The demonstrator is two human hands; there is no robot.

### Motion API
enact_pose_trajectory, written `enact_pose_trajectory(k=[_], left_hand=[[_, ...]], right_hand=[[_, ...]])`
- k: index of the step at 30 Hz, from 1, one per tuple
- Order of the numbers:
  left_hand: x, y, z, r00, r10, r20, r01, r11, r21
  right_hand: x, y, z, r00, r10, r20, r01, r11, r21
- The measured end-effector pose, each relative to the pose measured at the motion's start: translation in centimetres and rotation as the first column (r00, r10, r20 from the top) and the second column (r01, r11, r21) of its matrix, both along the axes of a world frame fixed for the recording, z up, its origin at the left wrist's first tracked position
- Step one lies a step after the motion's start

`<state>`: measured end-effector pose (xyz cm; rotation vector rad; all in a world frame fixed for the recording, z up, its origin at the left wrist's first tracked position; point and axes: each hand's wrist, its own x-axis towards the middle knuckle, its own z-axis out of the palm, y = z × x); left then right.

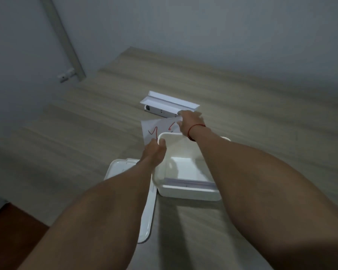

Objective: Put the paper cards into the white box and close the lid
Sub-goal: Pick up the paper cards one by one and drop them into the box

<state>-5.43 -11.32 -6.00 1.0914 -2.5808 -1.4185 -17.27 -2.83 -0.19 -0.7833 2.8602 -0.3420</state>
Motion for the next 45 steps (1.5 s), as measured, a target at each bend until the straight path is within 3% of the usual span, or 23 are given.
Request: enact_pose_trajectory(k=[5,9,19,26,31,41,45], left_hand=[[-0.8,-1.3,-0.9,1.000,-0.013,-0.004,0.013,1.000,0.027],[-1.1,-1.5,-1.1,1.000,-0.005,0.014,0.005,1.000,0.029],[-1.1,-1.2,-0.7,0.995,0.067,0.075,-0.071,0.996,0.053],[-0.3,0.6,1.2,0.977,0.165,0.132,-0.177,0.981,0.082],[0.0,1.3,2.2,0.980,0.112,0.165,-0.131,0.985,0.109],[0.9,7.1,3.3,0.998,-0.014,0.063,0.006,0.993,0.122],[1.2,9.6,3.0,0.999,-0.040,0.029,0.035,0.987,0.159]], right_hand=[[-2.0,-2.9,-1.8,0.995,0.092,0.028,-0.094,0.992,0.082],[-2.1,-3.3,-2.8,0.997,0.066,-0.038,-0.060,0.990,0.128],[-0.9,-2.2,-1.6,0.995,0.088,-0.040,-0.088,0.996,0.000],[-0.4,1.4,3.3,0.985,-0.040,-0.165,0.018,0.991,-0.130],[0.8,6.1,6.5,0.958,-0.138,-0.251,0.092,0.978,-0.185],[5.1,18.4,6.9,0.941,-0.326,-0.091,0.311,0.939,-0.149],[6.7,20.3,5.3,0.945,-0.325,-0.037,0.317,0.938,-0.143]])
